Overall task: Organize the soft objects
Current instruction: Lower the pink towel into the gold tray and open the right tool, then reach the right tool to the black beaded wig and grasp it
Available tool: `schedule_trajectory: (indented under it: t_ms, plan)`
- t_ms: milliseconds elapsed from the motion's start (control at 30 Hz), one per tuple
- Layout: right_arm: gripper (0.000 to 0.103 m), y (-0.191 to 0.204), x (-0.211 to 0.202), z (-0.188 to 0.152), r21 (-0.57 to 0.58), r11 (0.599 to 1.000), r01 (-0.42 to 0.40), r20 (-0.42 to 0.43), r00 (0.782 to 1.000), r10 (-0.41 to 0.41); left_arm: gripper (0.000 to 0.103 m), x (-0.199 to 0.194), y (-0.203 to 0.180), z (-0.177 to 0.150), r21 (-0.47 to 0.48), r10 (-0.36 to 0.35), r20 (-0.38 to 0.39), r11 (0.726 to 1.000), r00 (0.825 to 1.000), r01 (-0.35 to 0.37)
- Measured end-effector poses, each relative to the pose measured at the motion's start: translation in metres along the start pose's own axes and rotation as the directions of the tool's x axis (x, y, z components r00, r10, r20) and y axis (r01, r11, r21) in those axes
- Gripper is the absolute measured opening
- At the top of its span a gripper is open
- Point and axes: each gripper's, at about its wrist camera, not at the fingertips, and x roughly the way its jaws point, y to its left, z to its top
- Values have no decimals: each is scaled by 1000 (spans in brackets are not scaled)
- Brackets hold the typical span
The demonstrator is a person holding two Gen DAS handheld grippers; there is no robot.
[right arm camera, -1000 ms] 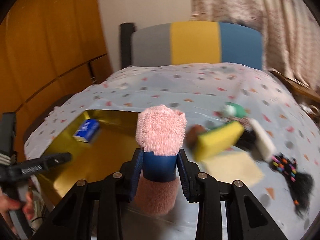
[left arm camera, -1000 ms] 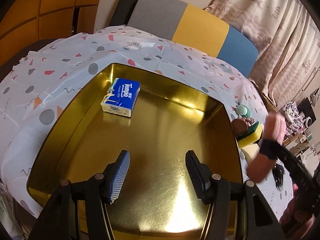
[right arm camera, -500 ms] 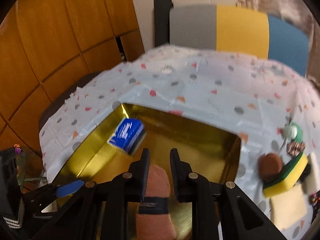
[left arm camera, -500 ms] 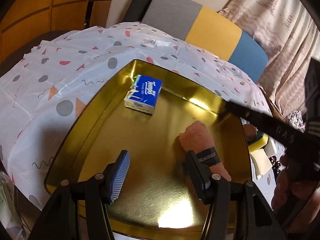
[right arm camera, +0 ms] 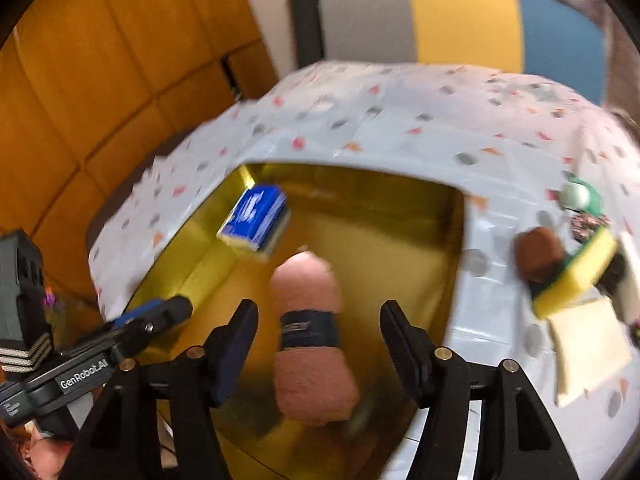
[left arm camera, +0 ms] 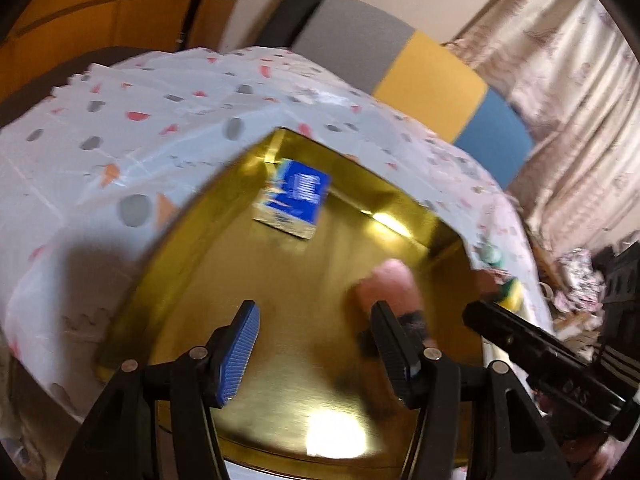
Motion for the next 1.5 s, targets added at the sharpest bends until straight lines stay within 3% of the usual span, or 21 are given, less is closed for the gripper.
schedule_trajectory:
  t_ms: [67, 200, 333, 567, 767, 1000, 1167, 1400, 1500]
  plan:
    - [66, -13, -14, -5, 47, 998, 36, 46, 998, -38, 59, 0, -9, -4, 23, -57, -16, 998, 998, 58]
    - [74, -51, -37, -25, 143, 983, 113, 98, 987, -128, 59, -4, -36, -16, 119, -103, -16, 987, 995, 104]
    - [75, -89, -47, -53, 222, 958, 181, 69, 977, -201, 59, -10, -69, -35, 230, -154, -27, 961, 988, 156]
    - [75, -147, -64, -110, 335, 904, 266, 16, 958, -287, 59, -11, -116, -80, 378, -205, -126, 895, 971, 239]
    - [79, -192, -89, -135, 339, 864, 372, 23, 915, -403, 59, -9, -147, -109, 427, -224, -202, 856, 953, 292]
    - [82, -247, -105, -118, 297, 810, 506, 21, 844, -536, 59, -5, -172, -133, 453, -222, -260, 831, 940, 322]
    - [87, -282, -112, -94, 289, 781, 553, 22, 812, -583, 59, -5, -181, -144, 474, -210, -276, 819, 938, 323]
    - [92, -313, -100, -75, 228, 776, 587, -8, 799, -602, 59, -2, -183, -146, 467, -194, -287, 826, 938, 314]
    - [92, -328, -86, -69, 198, 775, 600, -77, 798, -598, 59, 0, -185, -148, 472, -188, -292, 825, 938, 312]
